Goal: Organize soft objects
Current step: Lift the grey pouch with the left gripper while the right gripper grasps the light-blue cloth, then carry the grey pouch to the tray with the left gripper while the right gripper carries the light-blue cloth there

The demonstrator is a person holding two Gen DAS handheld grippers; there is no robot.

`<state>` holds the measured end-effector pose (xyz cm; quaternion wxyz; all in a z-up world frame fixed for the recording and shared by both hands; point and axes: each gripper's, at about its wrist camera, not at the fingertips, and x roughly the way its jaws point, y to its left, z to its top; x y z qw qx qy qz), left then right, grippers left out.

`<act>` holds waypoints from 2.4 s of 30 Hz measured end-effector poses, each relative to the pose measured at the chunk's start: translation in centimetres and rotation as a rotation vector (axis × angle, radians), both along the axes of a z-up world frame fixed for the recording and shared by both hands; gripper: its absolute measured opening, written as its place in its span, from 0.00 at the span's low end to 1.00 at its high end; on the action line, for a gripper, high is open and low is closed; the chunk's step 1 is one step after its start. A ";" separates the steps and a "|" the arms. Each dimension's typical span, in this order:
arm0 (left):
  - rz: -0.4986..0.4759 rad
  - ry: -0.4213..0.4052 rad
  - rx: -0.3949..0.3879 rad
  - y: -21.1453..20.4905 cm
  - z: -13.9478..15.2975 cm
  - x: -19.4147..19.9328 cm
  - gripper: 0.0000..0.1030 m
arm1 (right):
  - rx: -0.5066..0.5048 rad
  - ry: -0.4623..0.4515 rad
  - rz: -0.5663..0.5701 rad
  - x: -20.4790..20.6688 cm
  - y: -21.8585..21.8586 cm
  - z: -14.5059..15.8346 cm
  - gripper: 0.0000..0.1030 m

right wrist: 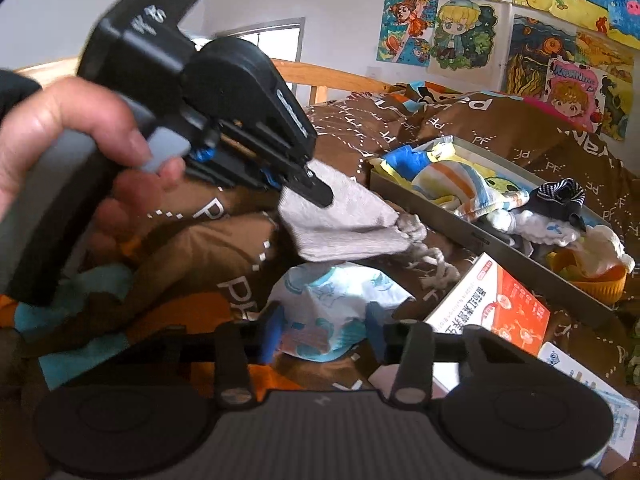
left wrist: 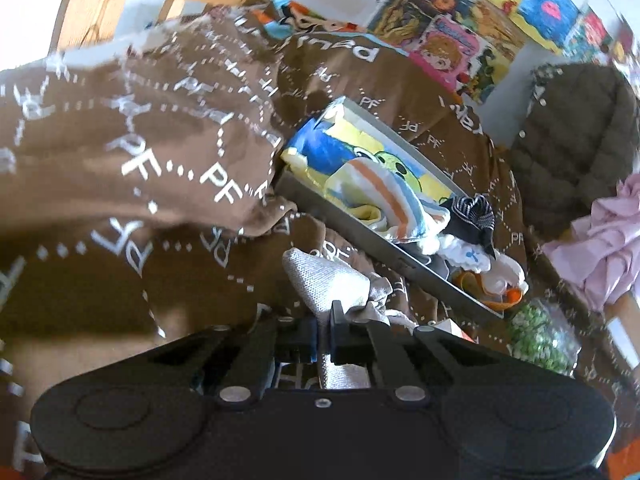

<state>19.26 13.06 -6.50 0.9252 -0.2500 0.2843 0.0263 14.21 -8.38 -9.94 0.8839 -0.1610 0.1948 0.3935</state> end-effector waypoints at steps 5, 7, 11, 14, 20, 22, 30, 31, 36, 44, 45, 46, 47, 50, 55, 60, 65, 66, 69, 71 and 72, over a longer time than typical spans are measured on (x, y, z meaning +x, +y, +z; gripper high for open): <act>-0.043 -0.014 0.101 -1.0 2.3 -1.2 0.03 | -0.027 -0.031 0.009 -0.6 0.2 0.1 0.35; -0.045 -0.027 0.126 -1.4 3.3 -1.9 0.03 | -0.031 -0.042 0.010 -0.8 0.2 0.1 0.32; -0.045 -0.049 0.156 -2.0 5.1 -3.0 0.03 | -0.031 -0.056 0.007 -1.1 0.0 0.5 0.28; -0.045 -0.053 0.189 -2.5 6.3 -3.8 0.02 | -0.030 -0.072 0.001 -1.6 -0.3 0.9 0.28; -0.015 -0.056 0.202 -2.9 8.5 -5.3 0.02 | -0.008 -0.125 -0.020 -2.5 -1.3 2.3 0.28; -0.001 -0.066 0.204 -3.1 9.3 -5.8 0.02 | 0.012 -0.140 -0.035 -2.7 -1.8 3.0 0.28; 0.012 -0.096 0.198 -3.9 11.6 -5.1 0.02 | 0.103 -0.136 -0.115 -1.4 -4.2 5.4 0.28; 0.011 -0.100 0.201 -4.0 11.9 -4.7 0.02 | 0.113 -0.138 -0.123 -1.1 -4.5 5.7 0.28; 0.003 -0.130 0.220 -4.3 12.7 -1.7 0.02 | 0.133 -0.152 -0.148 1.9 -4.7 6.8 0.28; -0.015 -0.220 0.203 -3.3 12.0 7.4 0.02 | 0.131 -0.150 -0.199 13.1 -4.0 9.0 0.28; -0.020 -0.236 0.201 -3.2 11.7 8.7 0.02 | 0.128 -0.140 -0.207 14.9 -3.7 9.2 0.28; -0.025 -0.254 0.191 -3.1 11.2 10.0 0.02 | 0.127 -0.124 -0.212 16.6 -3.4 9.4 0.28; -0.027 -0.267 0.180 -2.9 10.8 11.3 0.02 | 0.127 -0.109 -0.218 18.0 -3.0 9.4 0.28; -0.020 -0.287 0.157 -2.7 9.4 14.2 0.02 | 0.142 -0.059 -0.245 22.3 -2.3 9.5 0.28; 0.004 -0.268 0.134 -2.6 6.5 17.5 0.02 | 0.120 -0.029 -0.259 26.6 -1.3 8.7 0.28; 0.038 -0.216 0.158 -2.3 4.3 18.5 0.03 | 0.067 -0.016 -0.264 28.3 0.3 7.5 0.29; 0.043 -0.175 0.221 -2.3 3.2 18.5 0.03 | 0.036 0.002 -0.273 28.8 1.4 6.9 0.31; 0.048 -0.171 0.219 -2.3 3.0 18.5 0.03 | 0.032 0.004 -0.273 28.8 1.5 6.8 0.32; 0.045 -0.163 0.217 -2.4 2.8 18.2 0.04 | 0.024 0.001 -0.268 28.8 1.7 6.7 0.34; 0.041 -0.157 0.223 -2.7 2.7 18.2 0.05 | 0.023 0.002 -0.271 28.8 1.7 6.7 0.35; 0.040 -0.157 0.224 -2.7 2.7 18.1 0.06 | 0.028 0.006 -0.275 28.9 1.6 6.7 0.36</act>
